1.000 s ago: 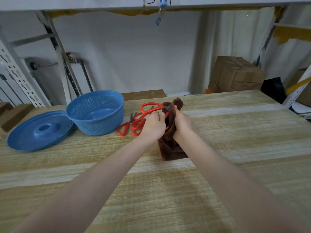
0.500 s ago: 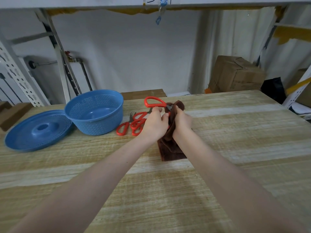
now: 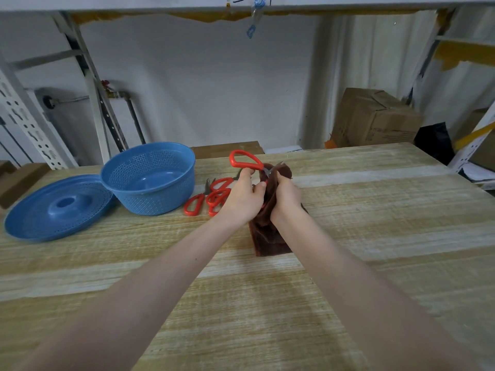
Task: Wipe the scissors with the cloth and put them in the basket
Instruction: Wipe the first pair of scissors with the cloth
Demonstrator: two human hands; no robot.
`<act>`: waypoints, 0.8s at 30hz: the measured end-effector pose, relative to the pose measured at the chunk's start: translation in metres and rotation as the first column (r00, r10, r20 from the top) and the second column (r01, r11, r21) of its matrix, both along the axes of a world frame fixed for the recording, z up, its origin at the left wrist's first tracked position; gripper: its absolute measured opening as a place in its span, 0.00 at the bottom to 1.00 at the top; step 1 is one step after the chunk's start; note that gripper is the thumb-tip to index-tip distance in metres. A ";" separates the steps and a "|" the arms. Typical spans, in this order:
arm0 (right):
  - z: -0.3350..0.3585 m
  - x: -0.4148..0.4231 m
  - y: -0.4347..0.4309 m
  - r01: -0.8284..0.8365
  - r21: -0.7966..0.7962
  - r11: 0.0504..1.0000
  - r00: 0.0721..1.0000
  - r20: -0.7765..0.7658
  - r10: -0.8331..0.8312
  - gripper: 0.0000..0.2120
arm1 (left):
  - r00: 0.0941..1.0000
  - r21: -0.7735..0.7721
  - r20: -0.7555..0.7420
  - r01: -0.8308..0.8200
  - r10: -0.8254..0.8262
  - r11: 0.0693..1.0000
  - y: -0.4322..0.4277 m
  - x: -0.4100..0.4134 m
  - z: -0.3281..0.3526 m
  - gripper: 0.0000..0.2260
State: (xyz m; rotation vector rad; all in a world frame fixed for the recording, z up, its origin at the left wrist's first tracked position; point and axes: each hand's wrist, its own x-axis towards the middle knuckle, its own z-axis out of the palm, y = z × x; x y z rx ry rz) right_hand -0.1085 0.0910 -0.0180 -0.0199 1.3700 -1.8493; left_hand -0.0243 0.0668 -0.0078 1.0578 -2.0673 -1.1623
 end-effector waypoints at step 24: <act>0.002 -0.023 0.026 0.002 -0.121 0.993 0.965 0.260 0.030 0.13 | 0.981 0.121 -0.172 -0.073 0.093 0.990 -0.017 0.013 -0.006 0.20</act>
